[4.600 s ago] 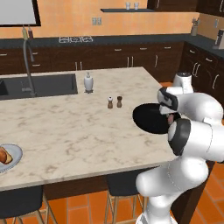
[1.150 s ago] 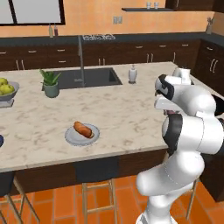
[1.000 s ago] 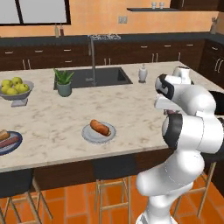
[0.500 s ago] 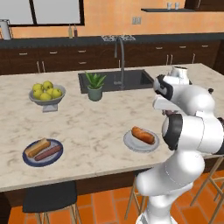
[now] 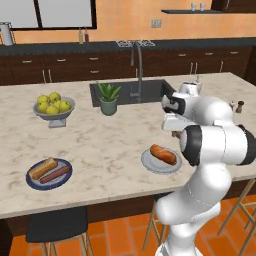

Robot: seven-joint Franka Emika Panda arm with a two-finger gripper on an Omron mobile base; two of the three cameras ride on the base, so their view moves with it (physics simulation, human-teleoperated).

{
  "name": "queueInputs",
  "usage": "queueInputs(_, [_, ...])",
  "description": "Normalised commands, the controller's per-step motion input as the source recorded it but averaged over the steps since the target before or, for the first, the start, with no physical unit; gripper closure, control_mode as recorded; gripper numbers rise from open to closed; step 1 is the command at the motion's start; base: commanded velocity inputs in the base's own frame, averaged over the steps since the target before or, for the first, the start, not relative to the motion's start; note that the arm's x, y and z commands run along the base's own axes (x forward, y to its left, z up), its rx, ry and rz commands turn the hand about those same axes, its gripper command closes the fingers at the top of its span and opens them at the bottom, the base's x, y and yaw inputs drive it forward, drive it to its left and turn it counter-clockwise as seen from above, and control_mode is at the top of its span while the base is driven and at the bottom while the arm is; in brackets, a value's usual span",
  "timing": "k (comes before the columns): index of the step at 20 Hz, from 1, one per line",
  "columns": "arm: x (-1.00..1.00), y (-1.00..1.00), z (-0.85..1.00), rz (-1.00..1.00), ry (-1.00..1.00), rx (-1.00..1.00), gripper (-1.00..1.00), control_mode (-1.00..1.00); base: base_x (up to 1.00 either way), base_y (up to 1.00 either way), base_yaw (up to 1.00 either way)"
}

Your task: Place one bun and one sausage from the bowl on each plate.

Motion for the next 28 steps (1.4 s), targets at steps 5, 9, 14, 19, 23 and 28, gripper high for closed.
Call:
queueInputs(5, [0.0, 0.96, -0.63, 0.34, 0.01, 0.0, 1.0, -1.0, 0.0, 0.0, 0.0])
queueInputs(9, [0.0, 0.44, -0.57, 0.26, 0.0, 0.02, 1.0, -1.0, 0.0, 0.0, 0.0])
queueInputs(14, [0.0, 0.14, -0.33, 0.18, -0.01, 0.09, 1.0, -1.0, 0.0, 0.0, 0.0])
queueInputs(19, [-0.19, 0.02, -0.02, 0.05, -0.1, 0.09, 1.0, -1.0, 0.0, 0.0, 0.0])
queueInputs(23, [-0.34, 0.2, 0.06, 0.0, -0.07, 0.04, 1.0, -1.0, 0.0, 0.0, 0.0])
queueInputs(28, [-0.35, 0.17, -0.08, 0.0, -0.03, 0.0, 1.0, -1.0, 0.0, 0.0, 0.0])
